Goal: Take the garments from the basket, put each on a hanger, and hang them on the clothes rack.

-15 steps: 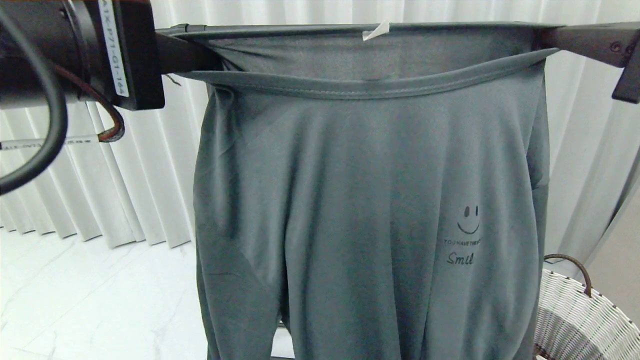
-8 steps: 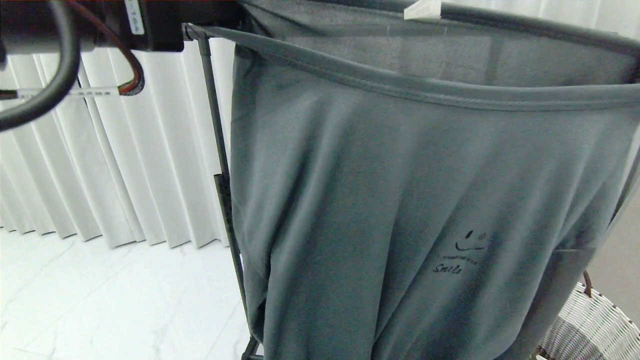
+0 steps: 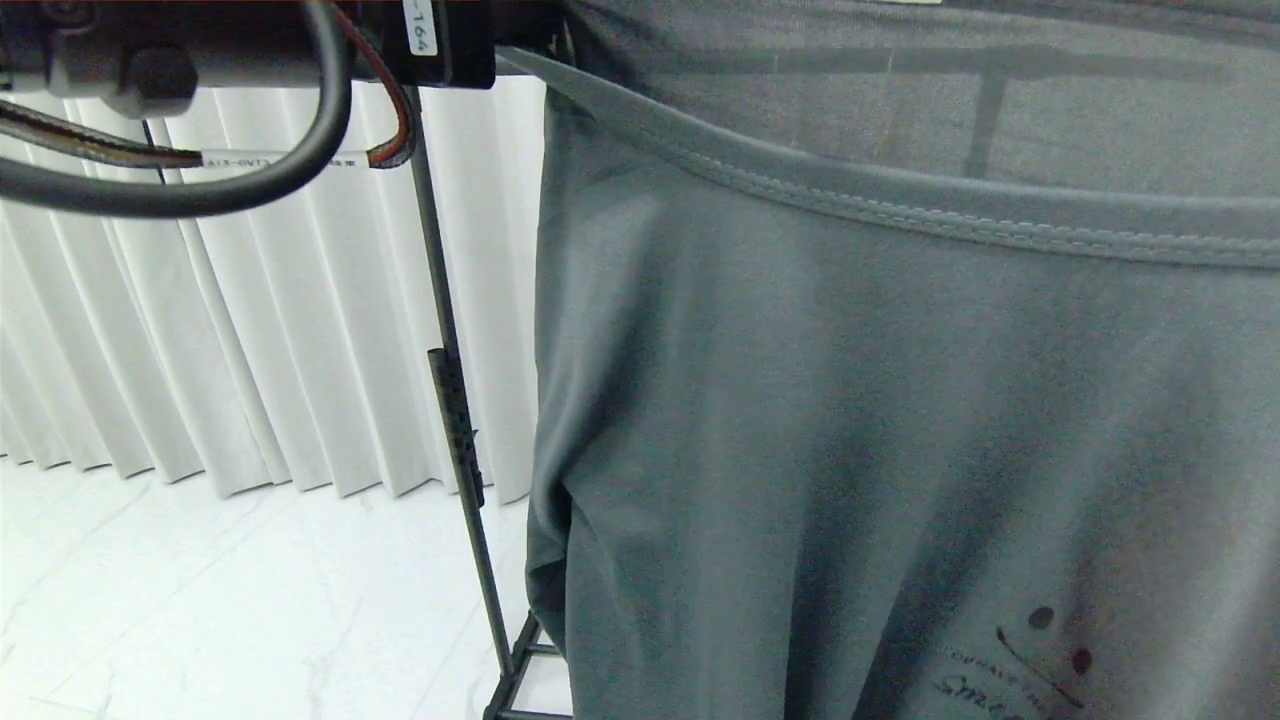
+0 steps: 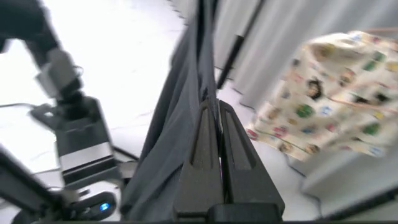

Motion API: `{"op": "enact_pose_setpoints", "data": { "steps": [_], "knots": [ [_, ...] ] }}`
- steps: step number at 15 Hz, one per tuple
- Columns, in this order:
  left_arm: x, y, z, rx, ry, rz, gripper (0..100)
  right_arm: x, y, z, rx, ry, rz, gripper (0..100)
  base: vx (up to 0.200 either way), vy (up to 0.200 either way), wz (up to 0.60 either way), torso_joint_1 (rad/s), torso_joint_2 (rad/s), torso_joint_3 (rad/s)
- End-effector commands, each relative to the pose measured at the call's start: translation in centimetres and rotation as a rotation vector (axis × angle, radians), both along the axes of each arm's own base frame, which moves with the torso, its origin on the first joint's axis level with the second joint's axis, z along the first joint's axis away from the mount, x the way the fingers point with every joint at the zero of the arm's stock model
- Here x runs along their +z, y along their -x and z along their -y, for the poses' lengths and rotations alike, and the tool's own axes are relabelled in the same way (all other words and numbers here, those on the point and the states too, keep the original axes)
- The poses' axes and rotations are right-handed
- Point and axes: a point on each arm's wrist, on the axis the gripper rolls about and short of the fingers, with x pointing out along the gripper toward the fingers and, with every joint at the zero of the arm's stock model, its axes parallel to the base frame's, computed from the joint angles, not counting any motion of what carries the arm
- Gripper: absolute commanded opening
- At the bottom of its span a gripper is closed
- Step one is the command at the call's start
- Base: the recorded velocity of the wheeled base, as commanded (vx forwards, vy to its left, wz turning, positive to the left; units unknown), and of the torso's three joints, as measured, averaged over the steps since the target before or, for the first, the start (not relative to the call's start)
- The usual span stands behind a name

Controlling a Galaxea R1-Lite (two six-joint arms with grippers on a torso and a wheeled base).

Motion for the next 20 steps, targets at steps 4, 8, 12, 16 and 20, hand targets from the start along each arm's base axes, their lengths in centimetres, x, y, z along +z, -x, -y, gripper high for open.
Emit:
{"op": "enact_pose_setpoints", "data": {
  "steps": [4, 8, 12, 16, 20],
  "knots": [
    [-0.1, -0.1, 0.0, 0.003, -0.002, -0.002, 0, -0.2, -0.2, -0.5, 0.014, 0.016, -0.009, 0, 0.000, 0.000, 0.00, 0.000, 0.00, 0.000],
    [-0.3, 2.2, -2.2, 0.004, -0.059, -0.114, 0, -1.1, -1.4, -1.3, -0.146, 0.057, 0.000, 0, 0.000, 0.000, 0.00, 0.000, 0.00, 0.000],
    [-0.3, 6.6, -5.0, -0.051, -0.029, -0.301, 0, -1.8, -5.9, -5.7, -0.228, -0.043, 0.072, 0, 0.000, 0.000, 0.00, 0.000, 0.00, 0.000],
    [0.2, 9.8, -6.0, -0.179, 0.041, -0.345, 0, -2.5, -10.9, -10.9, -0.242, -0.111, 0.113, 0, 0.000, 0.000, 0.00, 0.000, 0.00, 0.000],
    [0.6, 12.2, -6.9, -0.330, 0.083, -0.356, 0, -2.9, -13.4, -13.7, -0.236, -0.124, 0.120, 0, 0.000, 0.000, 0.00, 0.000, 0.00, 0.000]
  ]
}}
